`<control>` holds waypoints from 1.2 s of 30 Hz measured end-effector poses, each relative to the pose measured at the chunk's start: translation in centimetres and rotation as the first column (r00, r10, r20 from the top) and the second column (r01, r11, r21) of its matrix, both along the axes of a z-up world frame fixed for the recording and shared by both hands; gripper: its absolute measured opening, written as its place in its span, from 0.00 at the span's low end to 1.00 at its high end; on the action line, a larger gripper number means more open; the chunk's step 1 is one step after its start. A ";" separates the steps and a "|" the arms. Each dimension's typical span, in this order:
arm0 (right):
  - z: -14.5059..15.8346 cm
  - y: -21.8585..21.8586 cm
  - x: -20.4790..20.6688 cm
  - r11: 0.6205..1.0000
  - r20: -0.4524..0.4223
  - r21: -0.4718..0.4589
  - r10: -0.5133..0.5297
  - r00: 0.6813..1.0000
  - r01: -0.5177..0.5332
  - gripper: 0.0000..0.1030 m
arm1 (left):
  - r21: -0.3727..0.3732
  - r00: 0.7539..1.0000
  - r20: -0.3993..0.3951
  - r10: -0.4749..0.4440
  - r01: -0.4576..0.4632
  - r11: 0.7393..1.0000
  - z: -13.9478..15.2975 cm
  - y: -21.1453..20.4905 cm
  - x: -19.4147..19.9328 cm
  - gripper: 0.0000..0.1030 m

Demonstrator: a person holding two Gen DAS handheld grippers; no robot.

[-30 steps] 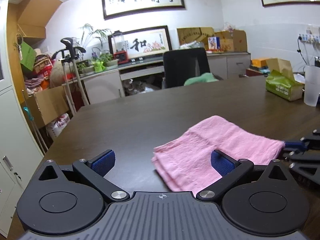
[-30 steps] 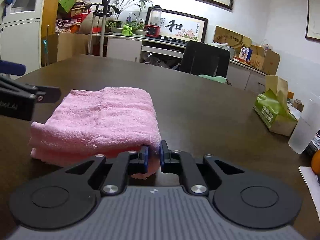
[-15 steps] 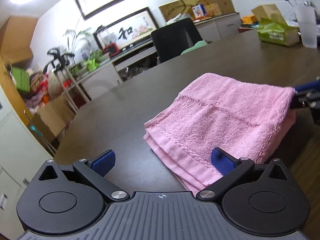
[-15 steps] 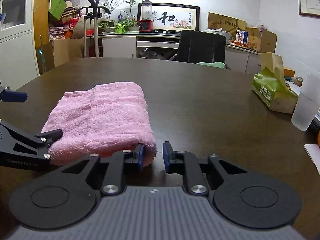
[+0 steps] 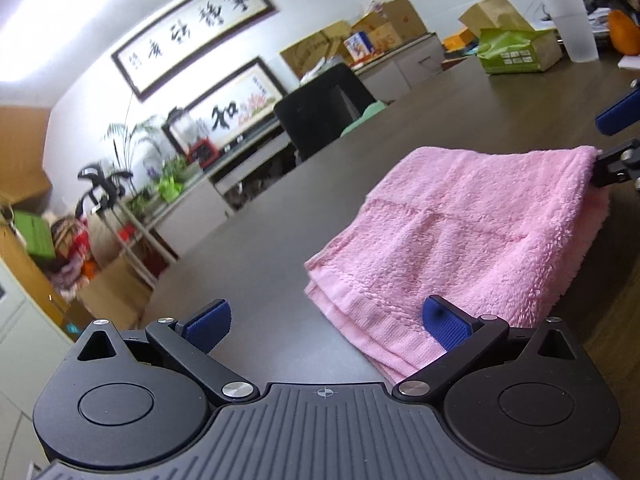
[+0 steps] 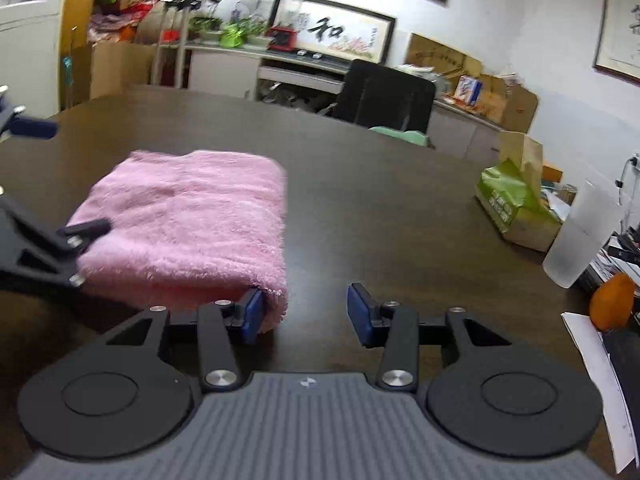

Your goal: Fold towel

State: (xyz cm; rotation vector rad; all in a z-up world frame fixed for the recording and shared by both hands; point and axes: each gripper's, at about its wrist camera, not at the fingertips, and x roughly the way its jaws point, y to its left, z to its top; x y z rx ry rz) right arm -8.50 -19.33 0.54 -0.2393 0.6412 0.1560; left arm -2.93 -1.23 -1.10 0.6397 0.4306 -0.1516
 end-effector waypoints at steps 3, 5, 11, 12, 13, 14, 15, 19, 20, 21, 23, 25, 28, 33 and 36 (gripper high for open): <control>2.7 -1.5 -1.2 0.986 0.015 0.151 0.068 0.998 -0.069 0.46 | -0.034 1.000 0.010 -0.020 0.020 0.999 -0.3 0.5 0.2 1.00; 4.2 -2.3 -1.2 0.971 0.053 0.226 0.066 0.996 -0.076 0.47 | -0.045 1.000 0.013 -0.019 0.020 0.999 -0.4 0.4 0.3 1.00; 3.8 -3.2 4.9 0.803 0.027 0.562 0.224 0.974 -0.200 0.42 | -0.054 1.000 0.012 -0.014 0.014 0.998 -0.2 0.5 0.3 1.00; 3.0 -3.2 6.3 0.753 -0.008 0.627 0.261 0.965 -0.198 0.43 | -0.063 1.000 0.005 -0.011 0.012 0.998 -0.1 0.6 0.4 1.00; 2.2 -3.0 7.2 0.758 -0.051 0.632 0.250 0.967 -0.163 0.42 | -0.068 1.000 0.000 -0.009 0.009 0.998 -0.1 0.6 0.5 1.00; 1.4 -2.8 8.0 0.774 -0.095 0.622 0.228 0.969 -0.120 0.42 | -0.074 1.000 -0.005 -0.006 0.006 0.997 0.0 0.6 0.6 1.00; 0.6 -2.6 8.7 0.789 -0.140 0.609 0.204 0.969 -0.079 0.41 | -0.075 1.000 -0.009 -0.003 0.002 0.997 0.1 0.7 0.6 1.00; -1.1 -2.4 9.5 0.826 -0.189 0.563 0.154 0.970 -0.021 0.34 | -0.082 0.999 -0.023 0.033 -0.035 0.996 0.3 0.7 1.3 1.00; -1.1 -2.3 9.6 0.827 -0.191 0.562 0.151 0.970 -0.017 0.33 | -0.082 0.999 -0.023 0.043 -0.045 0.996 0.4 0.7 1.5 1.00; -1.0 -2.2 10.0 0.829 -0.195 0.559 0.134 0.972 -0.002 0.33 | -0.088 0.997 -0.027 0.070 -0.072 0.994 0.4 0.5 2.2 1.00; -1.1 -1.9 10.7 0.838 -0.198 0.545 0.126 0.972 0.003 0.33 | -0.094 0.994 -0.031 0.101 -0.103 0.990 0.5 0.4 2.9 1.00; -1.1 -1.4 12.0 0.847 -0.194 0.531 0.125 0.973 -0.003 0.34 | -0.109 0.986 -0.040 0.160 -0.164 0.980 0.6 0.1 4.4 1.00; -0.9 -0.8 13.1 0.865 -0.176 0.500 0.143 0.974 -0.037 0.39 | -0.142 0.978 -0.049 0.202 -0.207 0.968 0.7 0.2 5.7 1.00; 1.7 -1.6 13.0 0.812 -0.063 0.574 0.172 0.983 -0.106 0.52 | -0.188 0.973 -0.056 0.225 -0.232 0.954 1.0 1.8 6.6 1.00; 1.1 -0.6 15.6 0.823 -0.083 0.557 0.190 0.978 -0.112 0.54 | -0.189 0.966 -0.072 0.248 -0.258 0.948 0.9 2.6 6.7 1.00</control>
